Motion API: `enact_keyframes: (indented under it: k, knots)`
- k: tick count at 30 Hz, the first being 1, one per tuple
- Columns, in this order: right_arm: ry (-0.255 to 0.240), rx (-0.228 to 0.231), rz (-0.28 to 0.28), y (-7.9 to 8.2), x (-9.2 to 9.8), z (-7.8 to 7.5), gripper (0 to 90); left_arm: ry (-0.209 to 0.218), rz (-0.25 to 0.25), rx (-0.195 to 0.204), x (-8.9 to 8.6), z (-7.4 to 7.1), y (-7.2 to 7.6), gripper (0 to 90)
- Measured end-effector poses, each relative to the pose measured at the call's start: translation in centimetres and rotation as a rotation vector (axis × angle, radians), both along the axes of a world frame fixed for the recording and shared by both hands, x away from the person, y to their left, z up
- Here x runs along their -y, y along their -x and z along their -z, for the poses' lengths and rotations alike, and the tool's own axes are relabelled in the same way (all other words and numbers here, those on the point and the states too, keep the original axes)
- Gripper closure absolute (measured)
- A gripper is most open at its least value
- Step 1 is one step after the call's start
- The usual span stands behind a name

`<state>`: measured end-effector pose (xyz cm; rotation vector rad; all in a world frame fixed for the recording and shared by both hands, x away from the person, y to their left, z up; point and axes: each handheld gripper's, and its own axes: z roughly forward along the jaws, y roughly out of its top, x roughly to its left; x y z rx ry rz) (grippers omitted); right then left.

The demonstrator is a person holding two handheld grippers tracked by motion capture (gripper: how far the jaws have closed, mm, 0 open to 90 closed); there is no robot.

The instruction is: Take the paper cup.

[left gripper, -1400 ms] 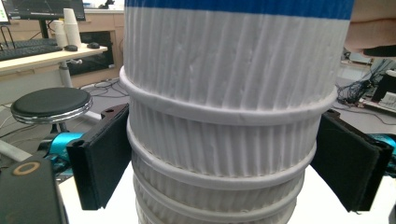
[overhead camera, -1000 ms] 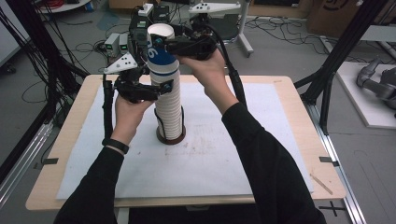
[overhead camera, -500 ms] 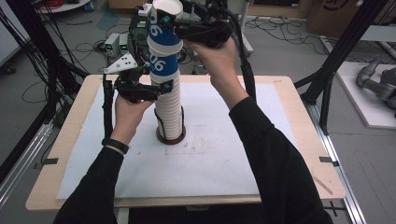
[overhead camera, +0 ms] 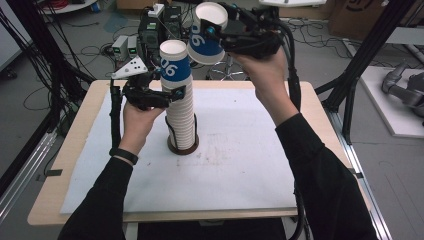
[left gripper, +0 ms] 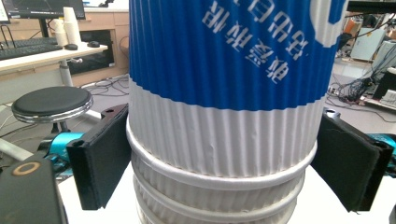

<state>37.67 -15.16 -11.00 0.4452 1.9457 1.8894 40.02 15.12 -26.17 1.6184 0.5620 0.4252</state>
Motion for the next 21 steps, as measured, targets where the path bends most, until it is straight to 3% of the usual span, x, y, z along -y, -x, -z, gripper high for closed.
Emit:
enact_keyframes:
  k: [21]
  knots:
    - [0.044, -0.091, -0.005, 1.6, 4.8, 7.2, 30.2, -0.010, 0.000, -0.001, 0.0, -0.1, 0.0, 12.2]
